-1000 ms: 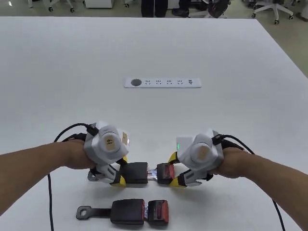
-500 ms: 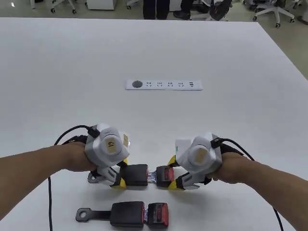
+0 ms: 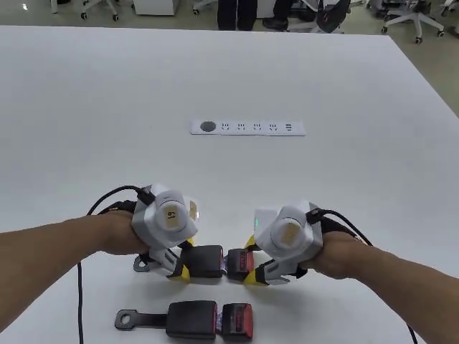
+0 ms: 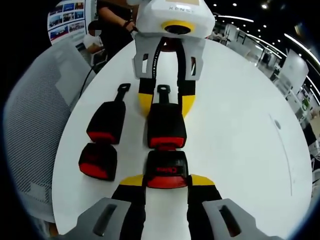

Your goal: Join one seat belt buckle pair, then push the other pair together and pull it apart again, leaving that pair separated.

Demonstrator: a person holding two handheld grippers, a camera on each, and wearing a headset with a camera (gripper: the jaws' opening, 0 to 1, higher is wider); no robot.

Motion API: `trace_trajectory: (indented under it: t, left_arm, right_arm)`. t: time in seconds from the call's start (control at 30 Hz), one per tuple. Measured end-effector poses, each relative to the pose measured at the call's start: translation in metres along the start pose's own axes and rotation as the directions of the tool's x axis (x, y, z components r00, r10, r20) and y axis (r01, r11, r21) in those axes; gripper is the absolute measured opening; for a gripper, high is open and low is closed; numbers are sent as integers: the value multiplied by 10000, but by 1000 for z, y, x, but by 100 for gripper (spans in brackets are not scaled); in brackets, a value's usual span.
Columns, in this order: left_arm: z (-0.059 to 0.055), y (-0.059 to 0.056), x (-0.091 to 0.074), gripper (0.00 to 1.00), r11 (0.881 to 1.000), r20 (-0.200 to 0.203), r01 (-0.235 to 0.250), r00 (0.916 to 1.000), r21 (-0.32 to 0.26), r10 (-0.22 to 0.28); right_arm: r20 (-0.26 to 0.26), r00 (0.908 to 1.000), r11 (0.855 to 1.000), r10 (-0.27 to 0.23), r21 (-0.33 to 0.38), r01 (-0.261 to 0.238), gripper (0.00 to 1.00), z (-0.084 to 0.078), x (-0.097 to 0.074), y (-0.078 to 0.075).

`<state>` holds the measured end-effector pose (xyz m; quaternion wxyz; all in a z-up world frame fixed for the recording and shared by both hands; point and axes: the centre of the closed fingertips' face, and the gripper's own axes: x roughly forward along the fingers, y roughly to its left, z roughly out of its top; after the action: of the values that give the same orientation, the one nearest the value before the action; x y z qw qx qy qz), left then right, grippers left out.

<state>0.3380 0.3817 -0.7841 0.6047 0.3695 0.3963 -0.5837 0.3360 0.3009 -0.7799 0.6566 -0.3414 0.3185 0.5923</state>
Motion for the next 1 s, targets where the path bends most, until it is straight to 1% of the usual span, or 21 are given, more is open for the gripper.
trace_trajectory:
  t: [0.23,0.47,0.6,0.67,0.8,0.87,0.9,1.0]
  left_arm:
    - [2,-3,-1,30,10000,-57,15,10000,47,-14]
    - [1,-3,-1,31,10000,-81,11,10000,-34,-11]
    - [3,-5,-1,31,10000,-227,-5,9997,-33,4]
    - [3,-4,-2,31,10000,-278,-4,9996,-23,3]
    - [3,-5,-2,31,10000,-352,22,9994,-73,-24]
    - [3,-4,-1,32,10000,-485,27,9988,-65,-30]
    - [3,-4,-1,32,10000,-551,31,9985,-15,-32]
    - [2,-3,0,32,10000,-706,27,9975,-4,-28]
  right_arm:
    - [-36,10000,10000,9,-53,-9,27,1,0,1]
    - [-24,10000,10000,15,-61,-15,28,2,0,2]
    - [-19,10000,10000,13,-62,-13,28,1,-2,3]
    - [-48,10000,10000,42,-83,-42,28,0,-3,3]
    - [-214,9998,9999,61,-116,-63,28,-8,-7,2]
    - [-300,9995,9998,79,-182,-85,28,-13,-11,2]
    - [-208,9997,9998,97,-163,-100,28,-12,-11,2]
    - [-235,9997,9998,94,-200,-98,29,-13,-10,0]
